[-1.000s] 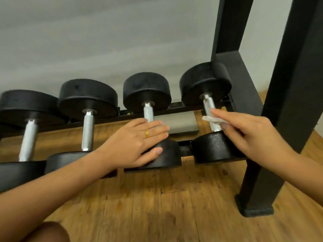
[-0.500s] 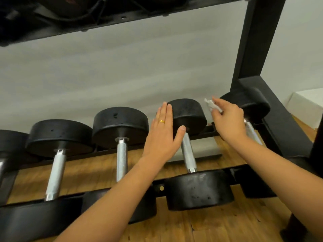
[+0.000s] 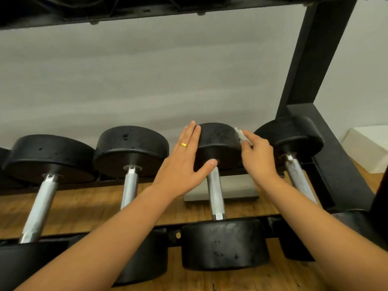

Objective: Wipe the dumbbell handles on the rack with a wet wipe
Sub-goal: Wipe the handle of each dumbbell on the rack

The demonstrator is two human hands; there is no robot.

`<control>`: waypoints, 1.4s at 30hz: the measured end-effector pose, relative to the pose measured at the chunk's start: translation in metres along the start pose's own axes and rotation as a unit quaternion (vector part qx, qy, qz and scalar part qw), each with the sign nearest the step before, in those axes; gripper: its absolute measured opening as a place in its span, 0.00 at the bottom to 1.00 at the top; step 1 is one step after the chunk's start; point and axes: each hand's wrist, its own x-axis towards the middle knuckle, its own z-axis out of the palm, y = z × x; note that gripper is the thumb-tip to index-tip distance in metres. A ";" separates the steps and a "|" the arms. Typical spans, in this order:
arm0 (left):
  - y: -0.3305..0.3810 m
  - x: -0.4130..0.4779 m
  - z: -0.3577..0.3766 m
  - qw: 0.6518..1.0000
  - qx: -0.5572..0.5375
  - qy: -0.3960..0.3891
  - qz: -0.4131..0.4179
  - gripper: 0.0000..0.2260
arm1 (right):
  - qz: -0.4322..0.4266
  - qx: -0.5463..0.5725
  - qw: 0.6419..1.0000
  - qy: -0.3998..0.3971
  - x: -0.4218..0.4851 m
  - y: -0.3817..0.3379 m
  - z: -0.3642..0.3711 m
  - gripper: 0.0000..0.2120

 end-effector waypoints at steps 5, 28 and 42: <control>0.007 0.000 0.007 0.999 -0.043 0.015 -0.019 0.43 | 0.090 0.113 0.988 -0.052 0.003 0.000 0.005 0.19; 0.010 0.003 0.013 0.997 -0.063 0.024 -0.029 0.44 | 0.085 0.161 0.975 -0.128 -0.015 -0.013 0.002 0.35; 0.010 0.002 0.010 0.999 -0.050 0.010 -0.019 0.43 | 0.085 0.148 0.981 -0.096 -0.020 -0.016 0.005 0.31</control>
